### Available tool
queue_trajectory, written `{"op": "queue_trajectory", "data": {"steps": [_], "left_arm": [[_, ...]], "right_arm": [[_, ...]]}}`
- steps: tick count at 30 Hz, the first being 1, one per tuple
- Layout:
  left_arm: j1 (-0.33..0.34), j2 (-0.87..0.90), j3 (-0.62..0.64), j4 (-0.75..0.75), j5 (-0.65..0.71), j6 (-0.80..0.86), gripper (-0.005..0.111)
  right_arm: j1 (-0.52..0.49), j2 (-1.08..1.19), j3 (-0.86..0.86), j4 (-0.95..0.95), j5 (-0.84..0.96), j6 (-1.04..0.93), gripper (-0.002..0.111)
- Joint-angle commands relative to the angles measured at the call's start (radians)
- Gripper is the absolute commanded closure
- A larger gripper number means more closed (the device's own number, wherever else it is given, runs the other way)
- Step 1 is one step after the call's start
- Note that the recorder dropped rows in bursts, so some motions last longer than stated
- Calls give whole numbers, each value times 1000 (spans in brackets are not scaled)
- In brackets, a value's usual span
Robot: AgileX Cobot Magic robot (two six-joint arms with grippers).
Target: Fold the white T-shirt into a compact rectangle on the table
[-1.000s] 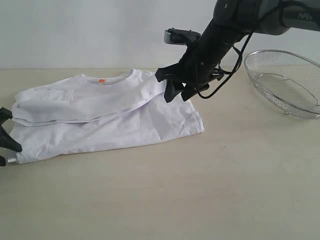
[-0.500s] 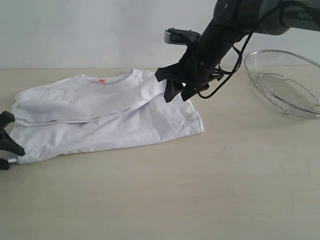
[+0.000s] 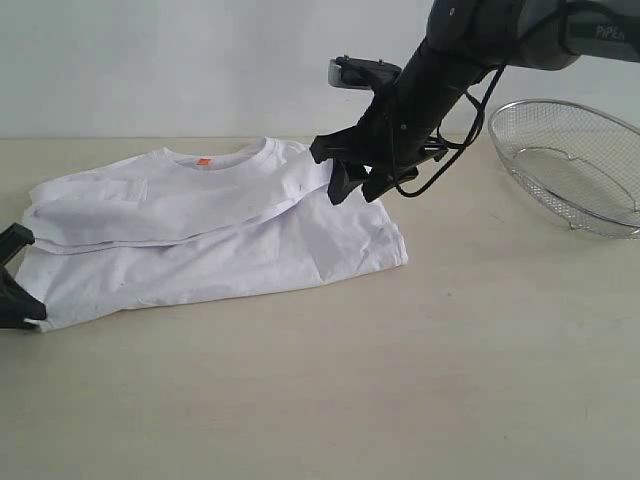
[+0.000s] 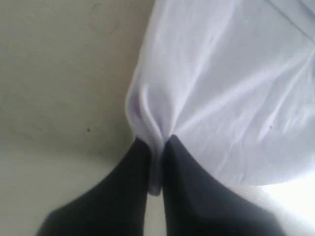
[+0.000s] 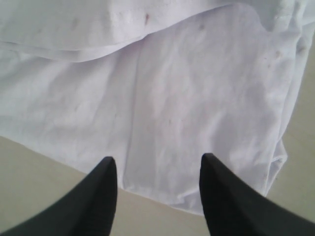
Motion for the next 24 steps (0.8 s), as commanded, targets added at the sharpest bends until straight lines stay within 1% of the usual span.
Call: {"op": "queue_trajectory", "data": {"steps": [1, 15, 20, 24], "left_arm": [[-1, -2, 0, 15, 12, 9, 102], [-1, -7, 0, 60, 45, 0, 102], [0, -71, 0, 143, 30, 0, 102], [2, -76, 0, 149, 37, 0, 102]], "right_arm": [[-4, -16, -5, 3, -7, -4, 62], [-4, -16, -5, 3, -9, -4, 62], [-4, -16, -5, 1, -7, -4, 62], [-4, -16, -5, 1, -8, -4, 62]]}}
